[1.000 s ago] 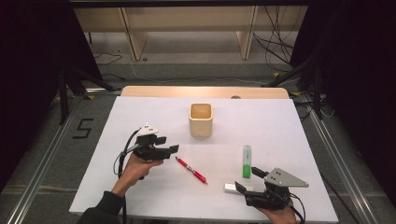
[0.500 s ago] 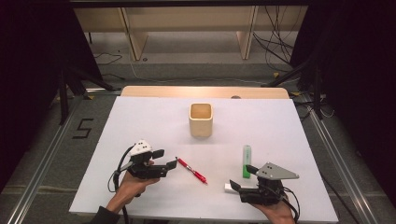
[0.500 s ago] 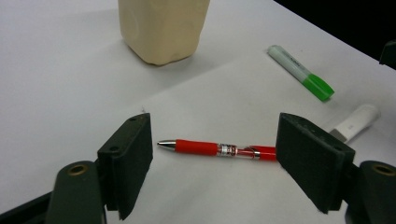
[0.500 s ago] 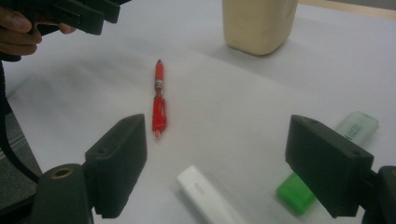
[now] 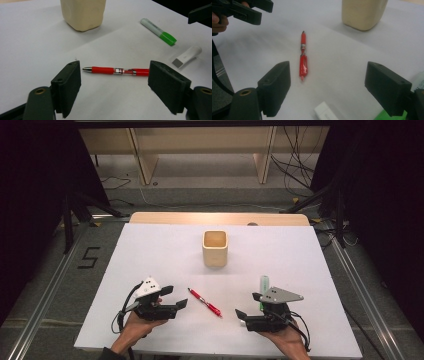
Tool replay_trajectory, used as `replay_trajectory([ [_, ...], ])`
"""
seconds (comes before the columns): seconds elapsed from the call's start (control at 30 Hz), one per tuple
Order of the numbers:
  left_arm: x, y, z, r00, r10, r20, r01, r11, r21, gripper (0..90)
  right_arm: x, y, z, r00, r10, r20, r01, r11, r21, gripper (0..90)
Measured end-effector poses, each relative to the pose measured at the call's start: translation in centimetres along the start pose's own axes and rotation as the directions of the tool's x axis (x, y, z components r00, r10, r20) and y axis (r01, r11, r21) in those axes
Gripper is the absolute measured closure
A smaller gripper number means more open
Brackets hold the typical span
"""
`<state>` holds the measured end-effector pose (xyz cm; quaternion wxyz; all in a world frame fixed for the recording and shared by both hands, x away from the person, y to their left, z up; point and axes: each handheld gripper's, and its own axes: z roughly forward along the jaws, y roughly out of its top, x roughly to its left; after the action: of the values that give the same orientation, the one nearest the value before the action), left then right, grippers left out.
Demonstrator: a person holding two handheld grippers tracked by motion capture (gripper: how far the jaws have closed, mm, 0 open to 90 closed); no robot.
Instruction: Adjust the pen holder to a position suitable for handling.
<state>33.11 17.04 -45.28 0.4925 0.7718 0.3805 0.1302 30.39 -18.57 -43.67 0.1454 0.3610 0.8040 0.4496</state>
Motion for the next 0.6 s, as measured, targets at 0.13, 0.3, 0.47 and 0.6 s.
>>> replay_trajectory([
  [0.13,0.1,-0.1,-0.4,1.0000,0.001,-0.003,-0.001,1.0000,0.002,25.5,0.2,0.4,0.7,0.9999,-0.008,-0.011,0.008,1.000,0.017,21.2],
  [0.3,0.3,-0.3,-0.7,1.0000,-0.008,-0.001,0.008,1.0000,-0.004,25.3,0.3,0.9,1.2,0.9998,-0.014,-0.016,0.014,0.999,0.034,21.2],
  [0.47,0.3,-0.4,-0.6,1.0000,0.008,-0.004,-0.008,0.9999,0.007,25.0,0.2,1.2,1.8,0.9994,-0.016,-0.030,0.017,0.999,0.051,21.2],
  [0.6,0.3,-0.6,-0.9,0.9995,0.029,-0.015,-0.029,0.9996,0.009,24.6,0.2,1.5,2.4,0.9993,-0.019,-0.031,0.021,0.997,0.069,21.0],
])
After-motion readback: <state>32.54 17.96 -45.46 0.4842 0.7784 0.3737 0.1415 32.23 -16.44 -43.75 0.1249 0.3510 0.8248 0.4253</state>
